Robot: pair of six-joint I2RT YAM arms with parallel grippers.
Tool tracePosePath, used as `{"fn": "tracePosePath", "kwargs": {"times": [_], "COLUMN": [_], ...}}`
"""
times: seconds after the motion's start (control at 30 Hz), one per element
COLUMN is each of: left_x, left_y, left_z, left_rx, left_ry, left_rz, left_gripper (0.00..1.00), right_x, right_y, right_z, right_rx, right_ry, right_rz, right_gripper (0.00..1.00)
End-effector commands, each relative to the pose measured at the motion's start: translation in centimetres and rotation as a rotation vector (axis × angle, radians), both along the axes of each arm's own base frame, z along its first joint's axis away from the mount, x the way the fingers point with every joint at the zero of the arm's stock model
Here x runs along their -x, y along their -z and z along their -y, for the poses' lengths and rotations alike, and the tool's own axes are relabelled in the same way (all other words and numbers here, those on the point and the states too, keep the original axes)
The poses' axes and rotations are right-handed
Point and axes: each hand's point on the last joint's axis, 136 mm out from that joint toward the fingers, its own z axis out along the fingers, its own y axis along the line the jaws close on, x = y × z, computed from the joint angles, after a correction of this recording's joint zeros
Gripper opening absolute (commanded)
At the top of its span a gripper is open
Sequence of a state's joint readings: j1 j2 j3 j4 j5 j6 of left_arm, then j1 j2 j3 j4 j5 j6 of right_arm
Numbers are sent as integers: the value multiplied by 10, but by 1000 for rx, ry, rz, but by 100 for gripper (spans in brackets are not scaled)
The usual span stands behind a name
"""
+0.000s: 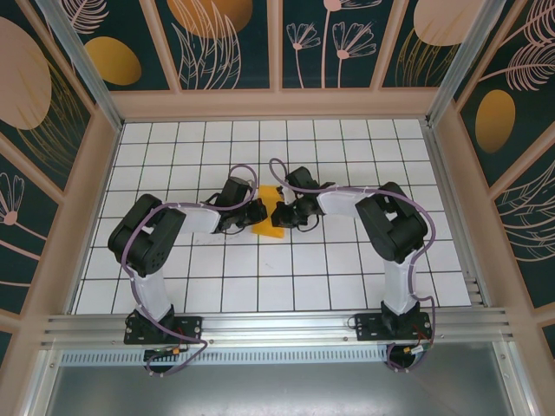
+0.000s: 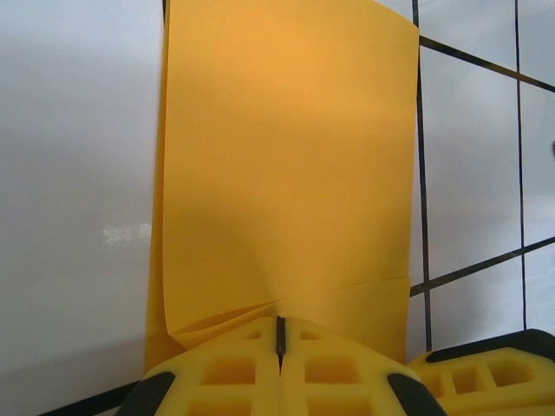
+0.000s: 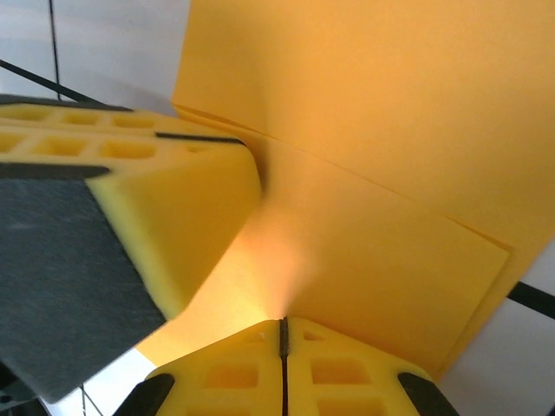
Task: Fold a paper plane with a square sheet of paper (pick it up from the middle)
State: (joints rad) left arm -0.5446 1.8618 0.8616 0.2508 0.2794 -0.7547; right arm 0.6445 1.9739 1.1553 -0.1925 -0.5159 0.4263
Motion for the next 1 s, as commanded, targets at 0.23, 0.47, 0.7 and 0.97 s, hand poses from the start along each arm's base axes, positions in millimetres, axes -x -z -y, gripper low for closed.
{"fn": "tracePosePath", "kwargs": {"times": [0.23,0.47,0.7,0.97], "left_x": [13,14,14,14], "left_y": [29,29,28,28], "left_z": [-16,-16,-15,-14], "left_rx": [-72,-68,-60,-53], "left_ry": [-42,-41,-38,-38], "left_rz": [-71,-73,-71,-71], "left_gripper": [0,0,0,0], "right_x": [39,59,40,8], "right_y": [14,16,-8,-15], "right_z": [19,33,23,0], "right_rx": [67,83,42,0], "right_ry": [-66,-74,-58,-18], "right_rz": [-65,-94,-12,33], "right_gripper": [8,8,8,8]}}
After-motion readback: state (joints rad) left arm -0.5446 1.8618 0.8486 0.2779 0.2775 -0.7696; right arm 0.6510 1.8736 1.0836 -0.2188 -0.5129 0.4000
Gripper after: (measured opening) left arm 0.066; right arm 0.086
